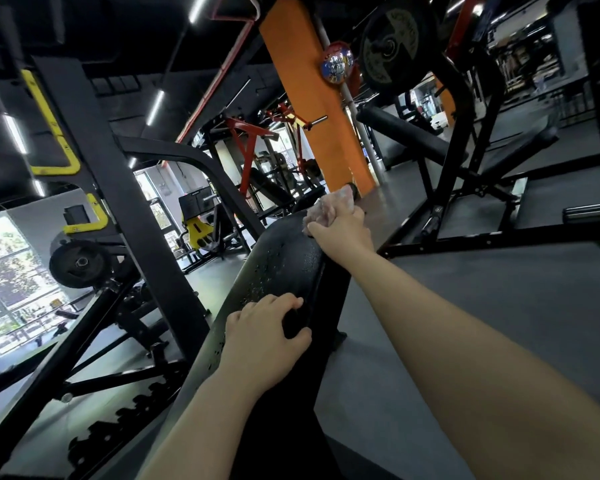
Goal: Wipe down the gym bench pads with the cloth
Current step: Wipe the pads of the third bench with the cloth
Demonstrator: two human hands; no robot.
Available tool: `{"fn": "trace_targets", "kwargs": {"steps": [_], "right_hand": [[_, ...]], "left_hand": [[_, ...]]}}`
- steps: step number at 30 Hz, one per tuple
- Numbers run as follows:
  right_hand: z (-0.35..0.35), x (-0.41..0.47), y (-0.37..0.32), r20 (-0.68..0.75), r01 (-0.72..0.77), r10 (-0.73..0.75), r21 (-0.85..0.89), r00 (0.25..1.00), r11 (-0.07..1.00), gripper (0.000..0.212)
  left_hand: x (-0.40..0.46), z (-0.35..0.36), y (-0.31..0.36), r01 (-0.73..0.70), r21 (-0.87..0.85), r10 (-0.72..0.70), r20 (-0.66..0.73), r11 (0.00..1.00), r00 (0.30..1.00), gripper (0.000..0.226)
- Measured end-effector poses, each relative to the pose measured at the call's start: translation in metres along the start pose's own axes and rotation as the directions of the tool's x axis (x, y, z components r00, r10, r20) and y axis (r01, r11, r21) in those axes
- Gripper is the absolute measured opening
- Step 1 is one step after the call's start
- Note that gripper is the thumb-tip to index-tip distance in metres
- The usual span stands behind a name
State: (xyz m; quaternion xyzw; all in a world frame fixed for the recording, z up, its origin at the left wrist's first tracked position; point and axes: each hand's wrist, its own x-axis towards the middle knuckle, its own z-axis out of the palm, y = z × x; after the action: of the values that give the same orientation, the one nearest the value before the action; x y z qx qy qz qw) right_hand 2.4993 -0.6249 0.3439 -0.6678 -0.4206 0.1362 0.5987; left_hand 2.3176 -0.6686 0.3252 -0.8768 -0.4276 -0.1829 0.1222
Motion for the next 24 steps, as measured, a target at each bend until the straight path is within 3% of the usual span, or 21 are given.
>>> {"fn": "trace_targets", "kwargs": {"steps": [9, 16, 24], "right_hand": [[0.025, -0.052, 0.02, -0.037, -0.078, 0.09, 0.263, 0.995, 0.962, 0.076], [0.046, -0.108, 0.027, -0.016, -0.076, 0.088, 0.374, 0.996, 0.924, 0.077], [0.084, -0.224, 0.051, 0.112, 0.005, -0.063, 0.456, 0.992, 0.89, 0.071]], "left_hand": [[0.002, 0.002, -0.008, -0.015, -0.034, 0.017, 0.057, 0.999, 0.998, 0.046], [-0.019, 0.002, -0.019, -0.043, 0.092, 0.03, 0.144, 0.995, 0.989, 0.059], [-0.098, 0.013, -0.037, -0.031, 0.078, 0.037, -0.089, 0.997, 0.995, 0.059]]}}
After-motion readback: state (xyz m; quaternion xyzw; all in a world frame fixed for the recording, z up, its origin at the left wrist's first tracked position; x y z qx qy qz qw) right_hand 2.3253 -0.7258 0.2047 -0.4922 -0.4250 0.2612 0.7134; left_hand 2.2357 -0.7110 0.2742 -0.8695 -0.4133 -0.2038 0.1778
